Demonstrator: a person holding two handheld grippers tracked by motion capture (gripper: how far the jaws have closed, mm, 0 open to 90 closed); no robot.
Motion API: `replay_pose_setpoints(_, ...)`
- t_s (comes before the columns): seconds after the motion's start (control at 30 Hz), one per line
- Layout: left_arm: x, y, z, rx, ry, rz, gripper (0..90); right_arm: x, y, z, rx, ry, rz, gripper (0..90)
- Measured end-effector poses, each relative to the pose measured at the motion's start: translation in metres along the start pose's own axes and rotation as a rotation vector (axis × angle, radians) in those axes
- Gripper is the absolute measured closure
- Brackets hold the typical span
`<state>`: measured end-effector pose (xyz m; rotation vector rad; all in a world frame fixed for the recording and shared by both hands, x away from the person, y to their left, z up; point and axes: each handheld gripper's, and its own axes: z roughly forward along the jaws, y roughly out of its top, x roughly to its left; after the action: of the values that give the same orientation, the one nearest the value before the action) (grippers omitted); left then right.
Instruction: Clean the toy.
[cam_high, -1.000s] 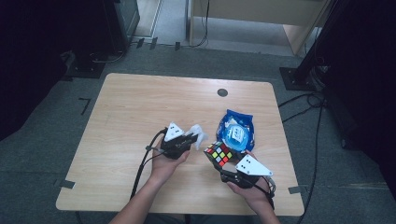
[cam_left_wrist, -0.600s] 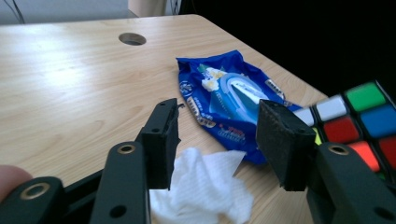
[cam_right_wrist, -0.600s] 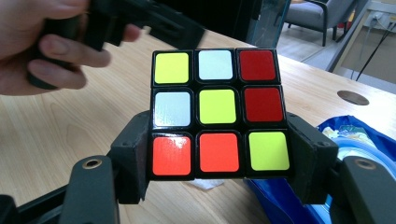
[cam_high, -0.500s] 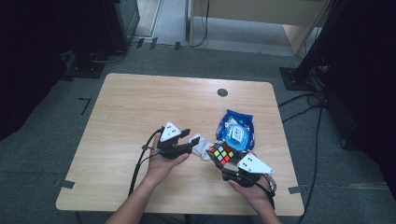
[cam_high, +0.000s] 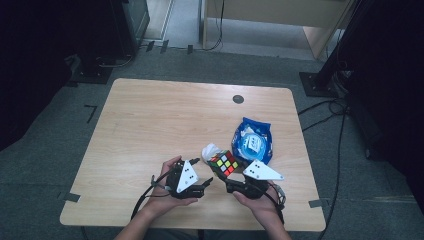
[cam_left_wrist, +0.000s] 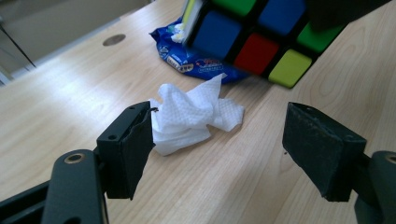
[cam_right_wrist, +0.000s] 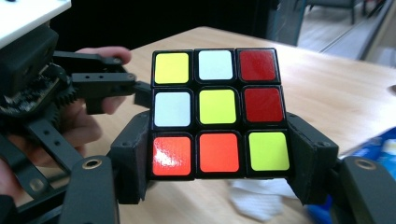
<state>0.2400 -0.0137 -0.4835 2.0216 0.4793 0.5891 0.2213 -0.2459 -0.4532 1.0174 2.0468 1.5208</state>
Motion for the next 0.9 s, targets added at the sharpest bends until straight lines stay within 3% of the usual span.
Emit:
replay_pose_setpoints(0.2, -0.007, -0.004, -0.003, -0.020, 0.041, 0.095, 22.8, 0.011, 0.005, 0.011, 0.043, 0.043, 0.063, 34.6)
replay_pose_setpoints(0.37, -0.009, -0.003, -0.005, -0.055, 0.051, 0.109, 24.4, 0.016, 0.005, 0.018, 0.083, 0.050, 0.066, 34.5)
replay_pose_setpoints(0.6, -0.013, -0.004, -0.003, -0.065, 0.072, 0.146, 31.9, 0.016, 0.002, 0.025, 0.131, 0.082, 0.142, 34.5)
replay_pose_setpoints(0.77, -0.012, -0.005, -0.003, -0.070, 0.051, 0.138, 34.1, 0.012, 0.001, 0.027, 0.136, 0.113, 0.190, 34.0)
replay_pose_setpoints(0.8, -0.007, -0.006, -0.003, -0.056, 0.033, 0.112, 34.2, 0.010, 0.000, 0.027, 0.114, 0.123, 0.210, 32.4)
replay_pose_setpoints(0.87, -0.001, -0.008, -0.004, -0.055, 0.038, 0.070, 34.2, 0.008, 0.001, 0.024, 0.098, 0.113, 0.204, 25.0)
replay_pose_setpoints(0.9, -0.001, -0.008, -0.004, -0.055, 0.038, 0.070, 34.2, 0.008, 0.001, 0.024, 0.098, 0.113, 0.204, 25.0)
